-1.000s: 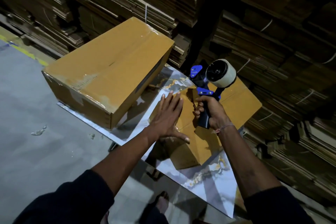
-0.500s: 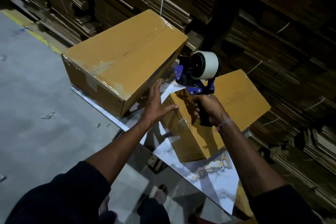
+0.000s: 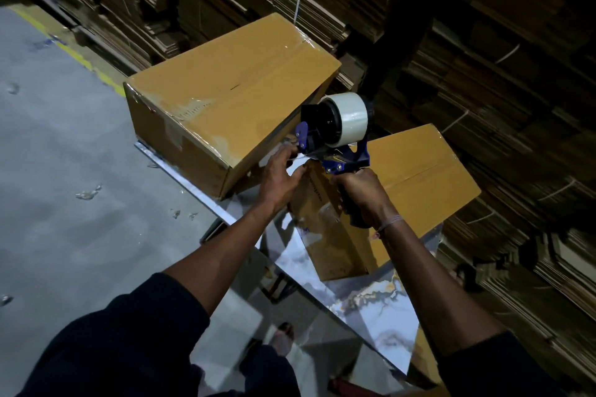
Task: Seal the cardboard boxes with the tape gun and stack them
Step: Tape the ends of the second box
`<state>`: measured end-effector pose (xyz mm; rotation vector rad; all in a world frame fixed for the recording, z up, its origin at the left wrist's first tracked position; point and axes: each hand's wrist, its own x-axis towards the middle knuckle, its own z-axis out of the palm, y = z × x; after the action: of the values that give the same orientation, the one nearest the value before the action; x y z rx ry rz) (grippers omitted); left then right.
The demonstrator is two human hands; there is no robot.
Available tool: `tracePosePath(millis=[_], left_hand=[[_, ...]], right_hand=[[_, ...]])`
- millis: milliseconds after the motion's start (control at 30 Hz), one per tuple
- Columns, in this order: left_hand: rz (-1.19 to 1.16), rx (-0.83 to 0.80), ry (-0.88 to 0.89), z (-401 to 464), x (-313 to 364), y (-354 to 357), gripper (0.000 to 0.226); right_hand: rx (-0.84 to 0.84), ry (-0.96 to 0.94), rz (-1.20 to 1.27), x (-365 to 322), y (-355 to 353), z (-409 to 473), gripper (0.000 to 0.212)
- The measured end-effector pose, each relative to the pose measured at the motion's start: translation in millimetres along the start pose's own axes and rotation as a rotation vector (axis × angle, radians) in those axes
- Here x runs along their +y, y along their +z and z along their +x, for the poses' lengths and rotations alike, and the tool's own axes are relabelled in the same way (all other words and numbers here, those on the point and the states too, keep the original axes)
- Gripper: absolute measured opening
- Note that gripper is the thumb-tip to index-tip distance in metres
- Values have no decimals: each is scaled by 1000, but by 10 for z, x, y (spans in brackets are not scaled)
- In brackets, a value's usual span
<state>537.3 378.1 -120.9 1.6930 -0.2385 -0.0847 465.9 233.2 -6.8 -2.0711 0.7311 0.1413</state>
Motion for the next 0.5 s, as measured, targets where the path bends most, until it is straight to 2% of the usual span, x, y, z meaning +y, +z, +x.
tracePosePath(millis=[133,267,500], left_hand=[[14,-19,-34,-8,-30,41,34],[37,2,-52,-57,-61,90,29],[-5,29,-76,-92,-44,153,32]], right_hand=[[27,-10,-72,85,47,-24,23],[51,-35,-89,112,59,-100,20],[104,-46,-82,311,100,-136,38]])
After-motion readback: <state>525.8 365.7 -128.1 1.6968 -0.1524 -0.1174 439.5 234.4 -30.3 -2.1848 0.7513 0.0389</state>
